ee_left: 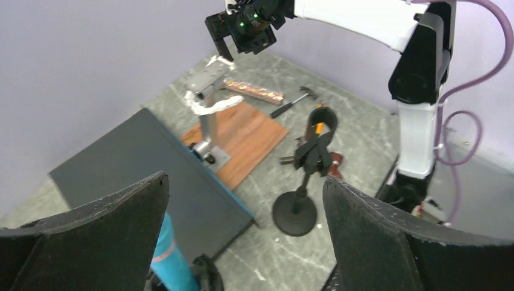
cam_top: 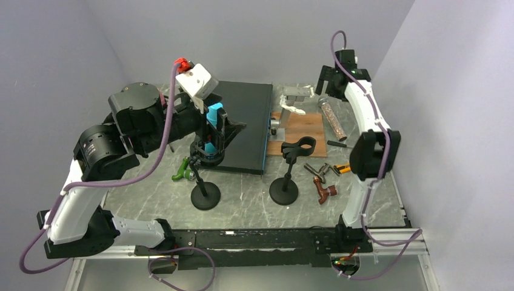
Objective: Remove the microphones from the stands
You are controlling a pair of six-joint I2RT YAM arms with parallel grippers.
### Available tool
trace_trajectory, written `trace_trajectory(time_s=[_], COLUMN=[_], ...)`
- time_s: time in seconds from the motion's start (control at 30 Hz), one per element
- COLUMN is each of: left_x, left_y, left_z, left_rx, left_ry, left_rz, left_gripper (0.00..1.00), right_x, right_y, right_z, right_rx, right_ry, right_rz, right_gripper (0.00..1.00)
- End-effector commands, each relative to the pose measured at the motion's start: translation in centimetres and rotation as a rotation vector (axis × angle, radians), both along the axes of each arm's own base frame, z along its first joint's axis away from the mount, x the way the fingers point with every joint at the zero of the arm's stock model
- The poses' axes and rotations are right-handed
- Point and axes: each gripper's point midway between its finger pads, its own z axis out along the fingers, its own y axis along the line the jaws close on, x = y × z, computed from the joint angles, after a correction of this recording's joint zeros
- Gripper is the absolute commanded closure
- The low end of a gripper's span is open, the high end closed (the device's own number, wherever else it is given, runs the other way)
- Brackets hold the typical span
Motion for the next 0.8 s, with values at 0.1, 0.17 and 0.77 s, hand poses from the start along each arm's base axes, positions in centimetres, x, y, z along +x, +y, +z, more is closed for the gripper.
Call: trace_trajectory(time_s=[0.1, 0.17, 0.77], left_x=[-3.1, -3.5, -2.8], left_y=[-2.4, -2.5, -0.3], left_z=[1.9, 1.3, -0.9], left_rx=[-0.229, -0.242, -0.271], left_ry=[0.164, 0.195, 0.311], left_rz=[-0.145, -0.158, -0.004], left_gripper=[0.02, 0.05, 0.01], right_x=[-10.7, -14.0, -35.9], right_y=[1.5, 1.9, 13.6], right_z=[5.0, 6.5, 18.0], right_rx=[0.146, 0.175, 0.752], right_ry=[0.045, 0.038, -0.229], right_rz=[-0.029, -0.014, 0.571], right_gripper=[0.0, 0.0, 0.0])
